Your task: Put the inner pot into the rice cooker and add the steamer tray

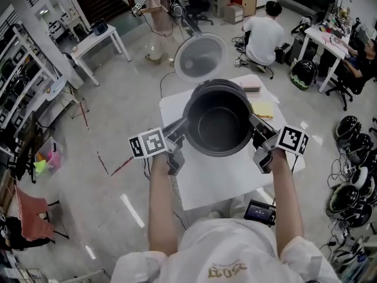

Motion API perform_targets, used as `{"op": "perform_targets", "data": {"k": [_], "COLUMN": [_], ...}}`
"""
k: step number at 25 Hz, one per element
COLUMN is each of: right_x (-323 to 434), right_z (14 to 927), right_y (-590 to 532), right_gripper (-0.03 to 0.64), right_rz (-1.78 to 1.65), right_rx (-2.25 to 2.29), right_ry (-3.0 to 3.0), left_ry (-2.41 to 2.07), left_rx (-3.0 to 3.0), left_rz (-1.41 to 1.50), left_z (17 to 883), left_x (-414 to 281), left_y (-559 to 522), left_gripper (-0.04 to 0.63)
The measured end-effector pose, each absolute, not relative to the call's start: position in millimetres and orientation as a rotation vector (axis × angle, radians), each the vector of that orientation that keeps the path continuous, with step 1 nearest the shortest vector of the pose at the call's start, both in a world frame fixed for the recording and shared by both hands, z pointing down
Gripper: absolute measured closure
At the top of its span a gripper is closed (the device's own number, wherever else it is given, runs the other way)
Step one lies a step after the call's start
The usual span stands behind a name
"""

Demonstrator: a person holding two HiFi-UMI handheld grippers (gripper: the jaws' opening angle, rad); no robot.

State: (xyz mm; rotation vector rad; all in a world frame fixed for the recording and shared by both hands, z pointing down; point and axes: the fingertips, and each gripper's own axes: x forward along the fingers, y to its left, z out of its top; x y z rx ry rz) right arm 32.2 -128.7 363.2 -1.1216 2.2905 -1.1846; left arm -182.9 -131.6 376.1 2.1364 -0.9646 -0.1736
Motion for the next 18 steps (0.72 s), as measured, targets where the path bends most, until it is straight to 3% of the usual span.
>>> {"op": "perform_targets", "data": {"k": [18], "right_x": [58.0], "right_z": [369.3], "right_y": [-248.0], "right_gripper": [0.578], "right_rz": [-1.293], "right_rx": [-0.977], "right_ry": [2.314], "left_ry": [-1.06], "left_rx": [2.062], "left_rz": [-0.271], "left_z": [370.6], "left_x": [-157.6], "left_y": [-224.3], "left_gripper": [0.522]}}
